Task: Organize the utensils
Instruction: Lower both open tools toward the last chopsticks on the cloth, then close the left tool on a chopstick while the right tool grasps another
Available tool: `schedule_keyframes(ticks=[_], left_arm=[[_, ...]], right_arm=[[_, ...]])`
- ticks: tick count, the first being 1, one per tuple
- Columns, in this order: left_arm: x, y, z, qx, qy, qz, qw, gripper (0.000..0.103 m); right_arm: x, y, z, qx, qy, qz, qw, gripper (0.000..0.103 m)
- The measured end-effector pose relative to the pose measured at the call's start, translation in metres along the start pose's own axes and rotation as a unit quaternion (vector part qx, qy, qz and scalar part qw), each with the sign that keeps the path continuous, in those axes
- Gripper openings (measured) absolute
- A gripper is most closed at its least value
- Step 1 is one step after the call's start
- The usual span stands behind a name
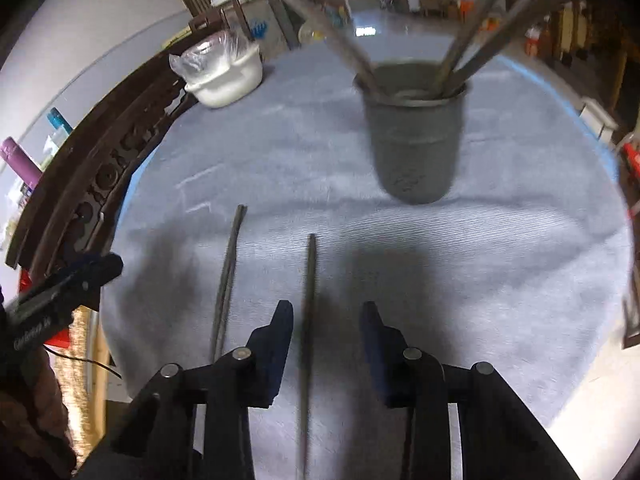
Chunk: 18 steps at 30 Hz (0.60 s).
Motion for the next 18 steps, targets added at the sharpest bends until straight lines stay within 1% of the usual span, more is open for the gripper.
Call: schedule_keyframes(ticks=[1, 3, 4, 6, 7, 10, 12, 13, 14, 15, 16, 18], left_arm=[[0.001, 0.002, 0.002, 0.007, 0.006, -0.008, 0.9999, 0.059], [0.001, 0.005, 0.004, 0.018, 0.015, -0.018, 0.9996, 0.059], [0.002, 0.006, 0.007, 0.029, 0.024, -0.027, 0.9989, 0.059], [0.004, 0.006, 0.011, 0.046, 0.037, -0.038, 0.9975, 0.059], [0.005, 0.007, 0.015, 0.058, 0.049, -0.045, 0.9961, 0.059], [0.009, 0.008, 0.025, 0.068, 0.075, -0.055, 0.9933, 0.059], [0.012, 0.011, 0.028, 0.072, 0.085, -0.064, 0.9917, 0.059], [0.013, 0.012, 0.030, 0.073, 0.088, -0.066, 0.9913, 0.059], [0.014, 0.012, 0.030, 0.072, 0.089, -0.065, 0.9913, 0.059], [0.014, 0.013, 0.030, 0.071, 0.090, -0.065, 0.9913, 0.059], [0.015, 0.013, 0.031, 0.071, 0.091, -0.066, 0.9912, 0.059], [0.016, 0.014, 0.032, 0.071, 0.094, -0.066, 0.9908, 0.059]], right_arm=[[-0.002, 0.004, 0.005, -0.007, 0.009, -0.001, 1.000, 0.039], [-0.005, 0.009, 0.015, 0.005, 0.021, -0.011, 1.000, 0.038], [-0.008, 0.011, 0.022, 0.009, 0.030, -0.013, 0.999, 0.037], [-0.012, 0.015, 0.030, 0.010, 0.047, -0.015, 0.999, 0.033], [-0.014, 0.016, 0.036, 0.017, 0.055, -0.016, 0.998, 0.030], [-0.017, 0.019, 0.047, 0.030, 0.077, -0.023, 0.996, 0.028], [-0.019, 0.018, 0.055, 0.043, 0.090, -0.025, 0.995, 0.026], [-0.018, 0.018, 0.060, 0.045, 0.099, -0.024, 0.994, 0.023], [-0.021, 0.018, 0.060, 0.049, 0.091, -0.026, 0.994, 0.017], [-0.021, 0.018, 0.062, 0.056, 0.097, -0.032, 0.993, 0.015], [-0.021, 0.018, 0.061, 0.057, 0.093, -0.035, 0.993, 0.009], [-0.021, 0.016, 0.061, 0.052, 0.093, -0.036, 0.994, 0.008]])
Point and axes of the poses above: each gripper's, at about its wrist camera, not at the fingertips, and z roughly the way its jaws point, y to its left, x to its underside, the point moved 9 cm from there along z, roughly the way its jaws point, and after that the axes turned 7 degrees about x, right-handed, at the moved point
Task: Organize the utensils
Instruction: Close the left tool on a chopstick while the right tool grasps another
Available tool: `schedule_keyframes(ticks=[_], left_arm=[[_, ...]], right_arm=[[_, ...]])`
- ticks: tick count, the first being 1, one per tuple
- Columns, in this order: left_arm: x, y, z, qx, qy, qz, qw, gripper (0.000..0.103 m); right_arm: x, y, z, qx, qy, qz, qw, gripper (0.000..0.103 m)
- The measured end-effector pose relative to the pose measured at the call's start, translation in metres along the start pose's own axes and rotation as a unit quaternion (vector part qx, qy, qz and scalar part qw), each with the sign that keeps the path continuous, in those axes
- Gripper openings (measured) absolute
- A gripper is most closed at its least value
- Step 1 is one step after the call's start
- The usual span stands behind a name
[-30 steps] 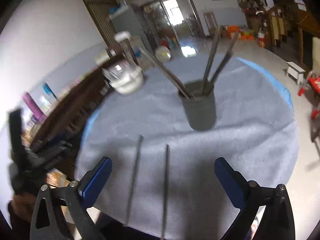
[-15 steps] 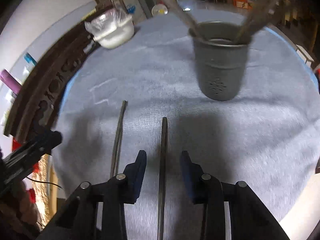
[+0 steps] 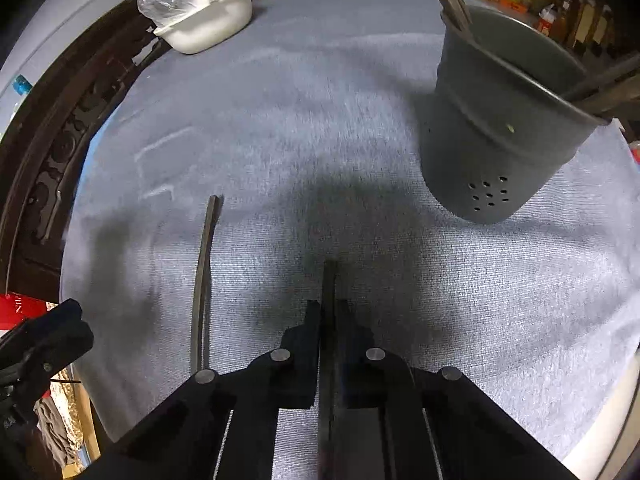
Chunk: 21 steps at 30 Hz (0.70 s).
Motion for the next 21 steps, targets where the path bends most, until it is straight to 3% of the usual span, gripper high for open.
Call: schedule_keyframes(ticks=[7, 10, 21], left_arm=[[-0.008, -0.014, 0.012, 0.007, 0.021, 0.016, 0.9996, 0.048], [-0.015, -0.025, 0.025, 0.018, 0.041, 0.022, 0.9988, 0.037], [-0.064, -0.040, 0.065, 0.027, 0.108, -0.019, 0.9936, 0.037]], right_arm=[[0.002, -0.014, -0.009, -0.024, -0.017, 0.027, 0.999, 0.007], [0.002, -0.021, -0.016, -0.035, -0.028, 0.040, 0.998, 0.007], [0.002, -0.027, -0.015, -0.059, -0.033, 0.061, 0.996, 0.007]])
Point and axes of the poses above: each gripper's, at about its wrist camera, not at the fingertips, and z roughly the way its jaws point, y to its left, x to its underside, the point moved 9 cm from there along z, roughly the way its jaws point, and after that the axes turned 7 degrees about x, right-handed, at the moved point
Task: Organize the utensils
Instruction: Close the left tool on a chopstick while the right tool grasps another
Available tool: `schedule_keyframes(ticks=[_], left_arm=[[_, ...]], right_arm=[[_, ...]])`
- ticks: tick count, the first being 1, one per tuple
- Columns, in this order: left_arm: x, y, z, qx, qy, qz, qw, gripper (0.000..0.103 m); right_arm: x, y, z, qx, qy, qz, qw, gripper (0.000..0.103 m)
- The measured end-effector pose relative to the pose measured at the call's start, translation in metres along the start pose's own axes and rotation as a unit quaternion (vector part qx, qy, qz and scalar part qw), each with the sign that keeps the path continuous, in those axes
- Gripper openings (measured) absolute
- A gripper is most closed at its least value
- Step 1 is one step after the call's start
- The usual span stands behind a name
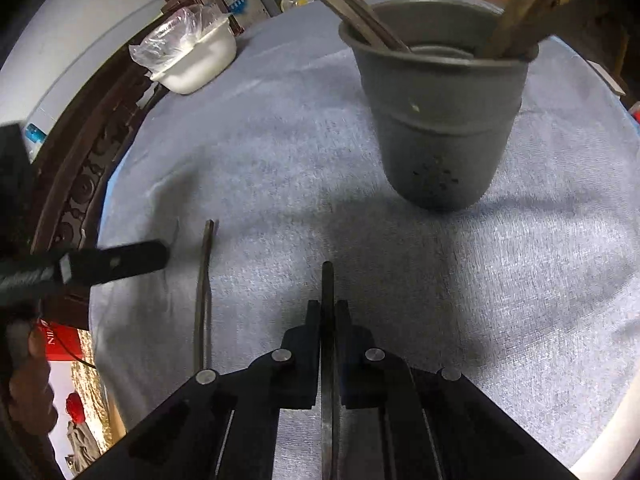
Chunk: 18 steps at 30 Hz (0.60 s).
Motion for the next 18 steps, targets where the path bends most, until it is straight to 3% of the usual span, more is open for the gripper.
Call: schedule_keyframes(ticks=[6, 13, 18], left_arm=[[-0.008, 0.004, 0.023, -0.001, 0.033, -0.029, 0.9990, 0.037], [-0.012, 0.003, 0.036, 0.003, 0.040, -0.041, 0.9984, 0.036], [-0.015, 0.006, 0.039, -0.006, 0.035, -0.041, 0.9985, 0.023]], right_arm=[[-0.006, 0.003, -0.009, -0.010, -0.016, 0.003, 1.000, 0.006], [-0.006, 0.003, -0.007, -0.016, -0.017, 0.009, 1.000, 0.006], [-0.008, 0.006, -0.010, -0.022, -0.022, 0.011, 0.999, 0.006]])
Point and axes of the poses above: each gripper's, at about its wrist camera, not at the fingertips, and z roughly the way its jaws point, y to its left, x to its underside, the point moved 9 cm from there along z, roughly the way its jaws point, and after that the axes turned 7 degrees about x, right-handed, at the moved point
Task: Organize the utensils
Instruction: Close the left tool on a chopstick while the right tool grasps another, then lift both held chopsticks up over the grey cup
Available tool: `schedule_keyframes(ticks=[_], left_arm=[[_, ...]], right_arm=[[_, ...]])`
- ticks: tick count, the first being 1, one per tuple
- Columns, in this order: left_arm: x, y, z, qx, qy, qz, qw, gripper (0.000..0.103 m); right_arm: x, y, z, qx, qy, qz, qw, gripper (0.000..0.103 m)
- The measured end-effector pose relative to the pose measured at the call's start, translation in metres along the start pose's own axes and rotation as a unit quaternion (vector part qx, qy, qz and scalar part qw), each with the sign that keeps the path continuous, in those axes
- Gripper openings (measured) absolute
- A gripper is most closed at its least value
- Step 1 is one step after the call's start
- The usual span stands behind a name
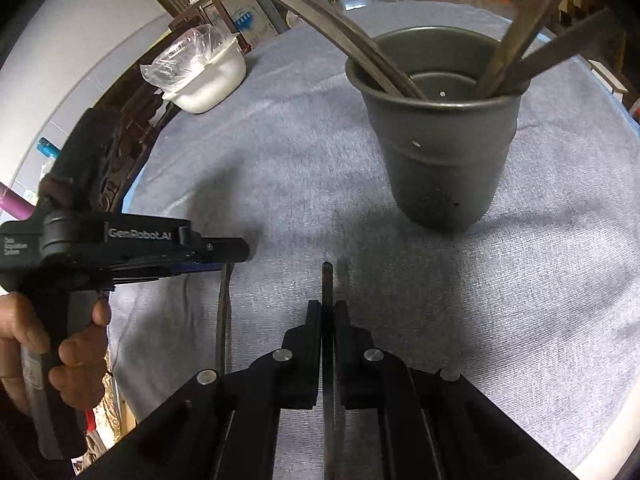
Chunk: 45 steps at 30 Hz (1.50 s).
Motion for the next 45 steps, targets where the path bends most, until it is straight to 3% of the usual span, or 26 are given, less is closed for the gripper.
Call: schedule_keyframes(ticks=[7, 18, 31, 45], left_arm=[[-0.003, 0.006, -0.003, -0.003, -0.014, 0.002, 0.9999, 0.007], [0.006, -0.007, -0.060, 0.018, -0.086, 0.042, 0.9953, 0.007], [0.037, -0.066, -0.171, 0.047, -0.191, 0.144, 0.9699, 0.005], [0.059, -0.111, -0.228, 0.056, -0.256, 0.201, 0.9438, 0.005]], right_arm=[[-0.001, 0.003, -0.005, -0.003, -0.008, -0.001, 1.000, 0.006], [-0.015, 0.013, -0.033, -0.026, -0.053, -0.003, 0.998, 0.006], [-0.032, 0.029, -0.086, -0.062, -0.130, -0.003, 0.989, 0.007], [-0.050, 0.025, -0.154, -0.092, -0.215, 0.013, 0.972, 0.007]])
Point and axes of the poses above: each gripper's, at about its wrist camera, not at the fingertips, and z roughly the way its jaws point, y to its left, x to its underside, the point moved 9 cm from there along z, roughly the way its jaws point, and after that the axes turned 7 degrees about x, right-handed, at the moved point
